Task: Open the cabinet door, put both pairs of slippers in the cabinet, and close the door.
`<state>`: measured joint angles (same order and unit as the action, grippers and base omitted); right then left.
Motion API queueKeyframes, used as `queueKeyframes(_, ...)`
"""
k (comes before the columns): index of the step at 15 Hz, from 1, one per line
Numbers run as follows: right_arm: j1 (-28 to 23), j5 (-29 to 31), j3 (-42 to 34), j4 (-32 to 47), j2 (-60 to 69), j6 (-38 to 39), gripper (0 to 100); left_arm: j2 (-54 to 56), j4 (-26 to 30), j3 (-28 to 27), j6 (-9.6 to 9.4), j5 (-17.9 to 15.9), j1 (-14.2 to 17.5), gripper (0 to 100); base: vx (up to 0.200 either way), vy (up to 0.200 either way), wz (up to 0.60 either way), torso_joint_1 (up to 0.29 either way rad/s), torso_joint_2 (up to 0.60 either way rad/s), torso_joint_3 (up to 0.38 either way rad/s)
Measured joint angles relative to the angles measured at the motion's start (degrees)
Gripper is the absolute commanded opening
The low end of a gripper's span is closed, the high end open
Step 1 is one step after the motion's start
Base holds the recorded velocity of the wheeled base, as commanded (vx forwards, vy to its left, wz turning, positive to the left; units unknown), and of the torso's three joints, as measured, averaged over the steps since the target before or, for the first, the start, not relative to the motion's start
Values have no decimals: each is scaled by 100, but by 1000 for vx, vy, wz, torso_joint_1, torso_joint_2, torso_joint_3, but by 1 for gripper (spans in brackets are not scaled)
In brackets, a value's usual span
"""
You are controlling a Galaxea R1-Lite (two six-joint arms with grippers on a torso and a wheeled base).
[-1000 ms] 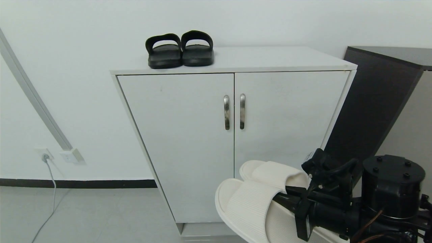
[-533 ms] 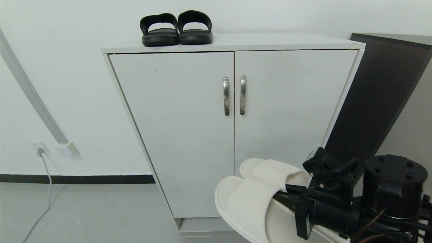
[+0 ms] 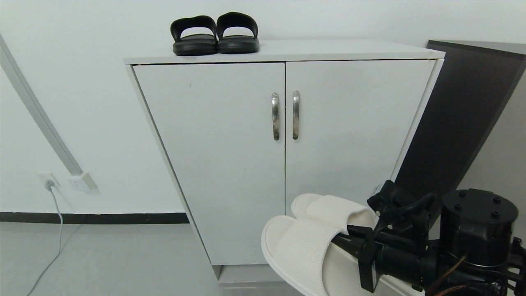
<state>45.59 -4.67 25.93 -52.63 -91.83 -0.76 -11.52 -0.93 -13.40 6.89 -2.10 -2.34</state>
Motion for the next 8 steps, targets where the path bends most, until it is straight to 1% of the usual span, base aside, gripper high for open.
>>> queueKeyframes(2, -1, 5, -2, 0, 0, 0, 0, -929, -466, -317, 123, -501, -261, 100, 0, 0, 0, 0, 0, 0)
queueKeyframes(3, -1, -4, -2, 0, 0, 0, 0, -1419, -800, -429, 154, -772, -380, 100, 0, 0, 0, 0, 0, 0)
queueKeyframes(5, -12, -12, -7, 0, -1, 7, 0, -2522, -1648, -633, 187, -1229, -562, 100, 0, 0, 0, 0, 0, 0)
queueKeyframes(7, -45, -12, 6, 0, -4, 16, 0, -3616, -2565, -864, 202, -1530, -658, 100, 0, 0, 0, 0, 0, 0)
queueKeyframes(8, -52, -12, 26, -2, -6, 11, 0, -4197, -2983, -1058, 208, -1637, -755, 100, 0, 0, 0, 0, 0, 0)
